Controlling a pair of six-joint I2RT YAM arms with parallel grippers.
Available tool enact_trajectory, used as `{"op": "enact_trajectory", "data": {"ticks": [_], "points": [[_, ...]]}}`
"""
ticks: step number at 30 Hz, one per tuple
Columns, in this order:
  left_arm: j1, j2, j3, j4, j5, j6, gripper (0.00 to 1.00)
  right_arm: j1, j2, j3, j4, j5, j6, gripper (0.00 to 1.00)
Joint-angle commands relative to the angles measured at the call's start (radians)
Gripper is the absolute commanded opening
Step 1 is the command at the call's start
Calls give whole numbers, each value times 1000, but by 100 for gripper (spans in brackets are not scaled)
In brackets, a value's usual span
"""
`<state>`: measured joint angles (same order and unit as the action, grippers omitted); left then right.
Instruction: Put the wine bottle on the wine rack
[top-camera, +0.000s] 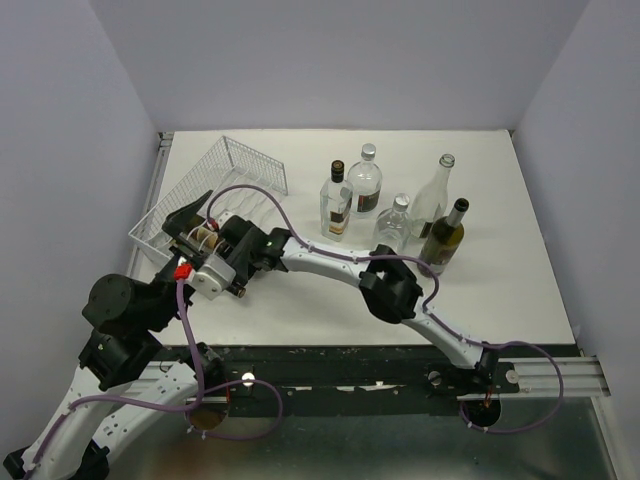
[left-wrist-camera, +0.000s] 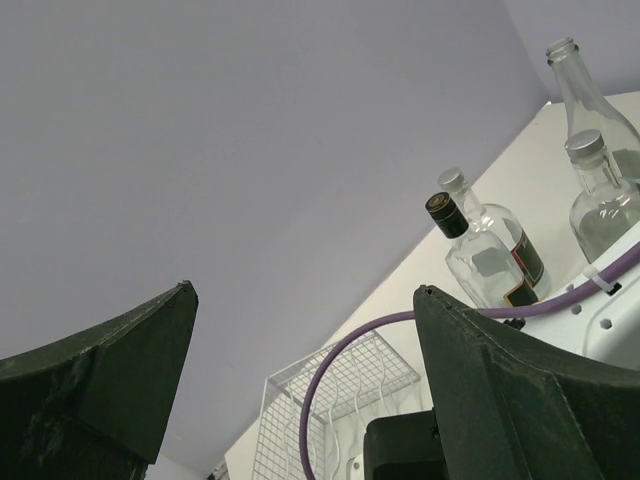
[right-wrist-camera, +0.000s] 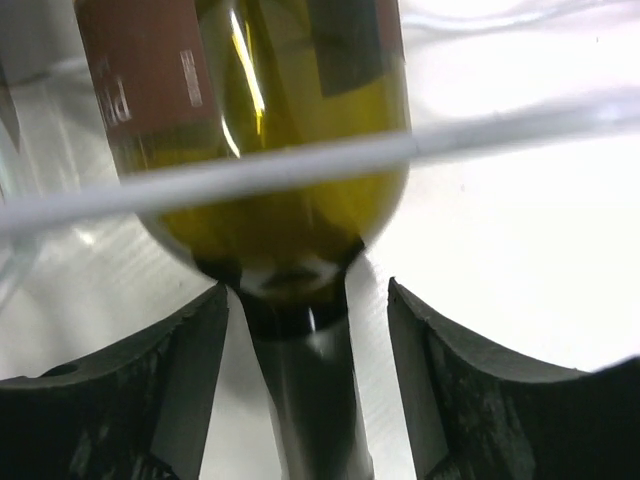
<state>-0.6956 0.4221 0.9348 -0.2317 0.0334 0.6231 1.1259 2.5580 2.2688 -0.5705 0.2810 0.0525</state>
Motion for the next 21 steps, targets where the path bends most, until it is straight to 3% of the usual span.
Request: {"op": "enact_trajectory", "data": {"ticks": [1,11,17,21], "points": [[4,-5,12,3,-26,-5,99,8,-145,-97,40,1,55,74],[4,12,18,83,6,20,99,12,-390,-229,-35,-48,86,78],[2,135,238,-95,22,-141,99,-1,-632,-370,-158,35,70,79],[4,184,283,-84,39,-180,99,-58,-737,-368,-268,69,90,80]]}}
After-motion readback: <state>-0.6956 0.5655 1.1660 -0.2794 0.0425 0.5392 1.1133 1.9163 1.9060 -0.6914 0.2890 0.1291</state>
